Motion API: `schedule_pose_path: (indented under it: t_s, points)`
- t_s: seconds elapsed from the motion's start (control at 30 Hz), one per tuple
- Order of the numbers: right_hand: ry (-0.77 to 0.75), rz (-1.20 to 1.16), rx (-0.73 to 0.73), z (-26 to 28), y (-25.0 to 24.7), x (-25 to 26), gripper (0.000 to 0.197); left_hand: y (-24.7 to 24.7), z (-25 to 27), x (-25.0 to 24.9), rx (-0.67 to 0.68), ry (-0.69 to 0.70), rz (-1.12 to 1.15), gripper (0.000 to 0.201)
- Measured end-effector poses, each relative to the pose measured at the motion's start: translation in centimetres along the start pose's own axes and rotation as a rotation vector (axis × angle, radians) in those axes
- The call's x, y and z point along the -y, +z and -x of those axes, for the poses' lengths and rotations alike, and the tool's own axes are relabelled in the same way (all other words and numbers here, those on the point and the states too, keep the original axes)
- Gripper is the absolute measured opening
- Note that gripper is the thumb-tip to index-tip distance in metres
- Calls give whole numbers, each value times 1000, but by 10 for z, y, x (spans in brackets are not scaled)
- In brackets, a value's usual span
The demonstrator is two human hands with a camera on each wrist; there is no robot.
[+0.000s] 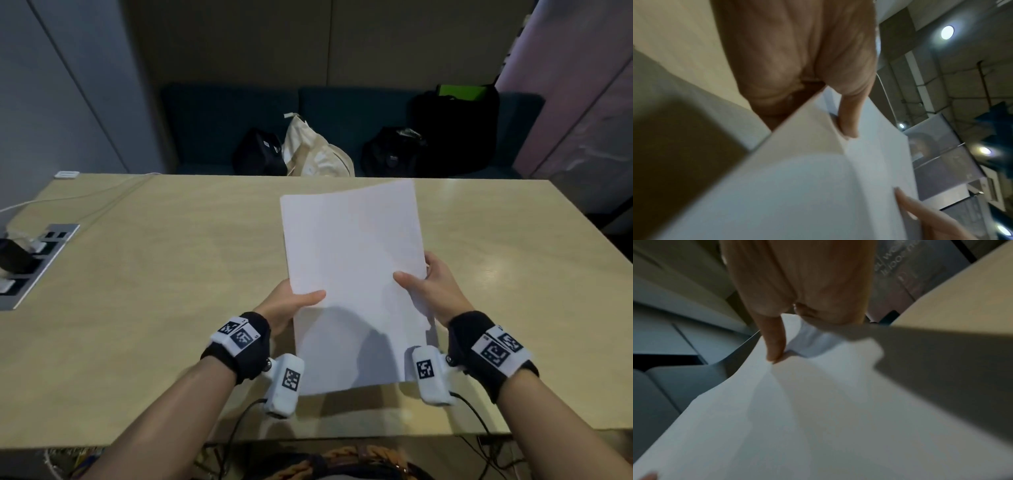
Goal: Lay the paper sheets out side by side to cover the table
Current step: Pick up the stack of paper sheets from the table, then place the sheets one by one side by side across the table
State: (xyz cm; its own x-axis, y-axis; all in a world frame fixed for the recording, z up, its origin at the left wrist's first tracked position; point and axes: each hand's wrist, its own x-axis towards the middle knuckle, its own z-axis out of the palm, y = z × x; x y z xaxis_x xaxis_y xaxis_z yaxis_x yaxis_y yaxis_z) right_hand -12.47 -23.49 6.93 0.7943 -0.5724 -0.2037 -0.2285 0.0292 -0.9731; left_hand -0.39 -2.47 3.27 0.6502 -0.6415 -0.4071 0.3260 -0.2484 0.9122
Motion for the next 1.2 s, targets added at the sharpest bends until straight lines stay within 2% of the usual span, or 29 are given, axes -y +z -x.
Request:
schedule_pose_path:
  t_s: [0.13, 0.2, 0.4, 0.6, 0.67, 1.0, 1.2]
  points:
    - [-36, -1, -233, -9, 12, -5, 45, 3, -8, -11, -178, 105, -1, 34]
    - [-54, 47, -299, -11, 13, -9, 44, 3, -11, -15, -227, 139, 27, 29]
    - [-104, 107, -388, -15, 11, -11, 29, 3, -21, -16, -326, 149, 161, 15]
    - [-102, 58, -481, -27, -16, -4, 16, 29, -33, -24, -357, 161, 189, 25]
    - [-99, 15, -484, -29, -29, -1, 15, 40, -38, -27, -360, 158, 183, 32]
    - [-139, 22, -425, -58, -81, -10, 3, 80, -54, -36, -414, 145, 174, 34]
    - [-102, 90, -449, -78, -124, -8, 24, 100, -59, -38, -481, 157, 166, 28]
